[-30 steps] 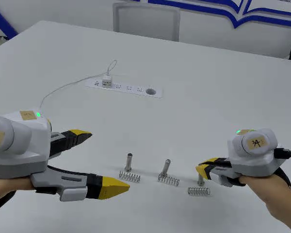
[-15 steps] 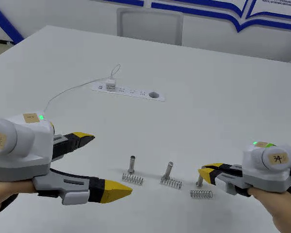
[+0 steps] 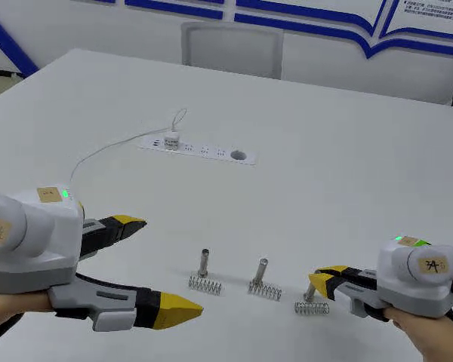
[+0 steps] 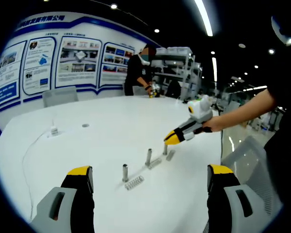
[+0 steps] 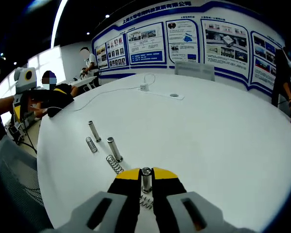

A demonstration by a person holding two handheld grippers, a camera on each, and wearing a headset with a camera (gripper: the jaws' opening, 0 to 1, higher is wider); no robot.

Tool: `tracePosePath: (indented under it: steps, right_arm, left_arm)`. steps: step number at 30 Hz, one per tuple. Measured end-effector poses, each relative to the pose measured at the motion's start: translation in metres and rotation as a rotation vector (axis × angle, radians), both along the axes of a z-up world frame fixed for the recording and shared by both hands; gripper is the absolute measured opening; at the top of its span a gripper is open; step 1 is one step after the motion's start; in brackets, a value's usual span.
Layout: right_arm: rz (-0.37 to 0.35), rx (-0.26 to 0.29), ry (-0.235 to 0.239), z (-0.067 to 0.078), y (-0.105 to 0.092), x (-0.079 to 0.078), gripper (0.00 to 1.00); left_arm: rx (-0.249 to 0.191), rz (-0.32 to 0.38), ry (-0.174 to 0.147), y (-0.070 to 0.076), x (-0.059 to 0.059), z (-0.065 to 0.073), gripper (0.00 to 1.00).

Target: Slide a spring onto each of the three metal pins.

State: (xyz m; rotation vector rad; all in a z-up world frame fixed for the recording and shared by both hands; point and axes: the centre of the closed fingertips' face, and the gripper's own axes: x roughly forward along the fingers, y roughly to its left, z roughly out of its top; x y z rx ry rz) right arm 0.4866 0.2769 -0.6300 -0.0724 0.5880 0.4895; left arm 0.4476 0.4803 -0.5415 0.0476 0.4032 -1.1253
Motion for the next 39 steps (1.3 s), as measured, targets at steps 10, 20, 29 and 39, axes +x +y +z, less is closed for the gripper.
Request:
tracePosePath:
  steps: [10, 20, 29, 39]
  right_arm:
    - [-0.005, 0.006, -0.016, 0.012, -0.001, 0.003, 0.13]
    - [0.041, -0.034, -0.04, 0.025, -0.02, -0.007, 0.17]
    - [0.088, -0.038, 0.039, 0.006, -0.033, -0.027, 0.18]
    - [0.147, -0.058, 0.099, -0.019, -0.025, -0.034, 0.18]
  left_arm:
    - [0.003, -0.002, -0.019, -0.001, -0.002, 0.003, 1.0]
    - [0.026, -0.014, -0.02, -0.002, -0.004, -0.003, 0.98]
    - [0.044, -0.03, -0.007, -0.004, -0.006, -0.014, 0.94]
    - [0.049, -0.025, 0.019, -0.002, -0.004, -0.023, 0.92]
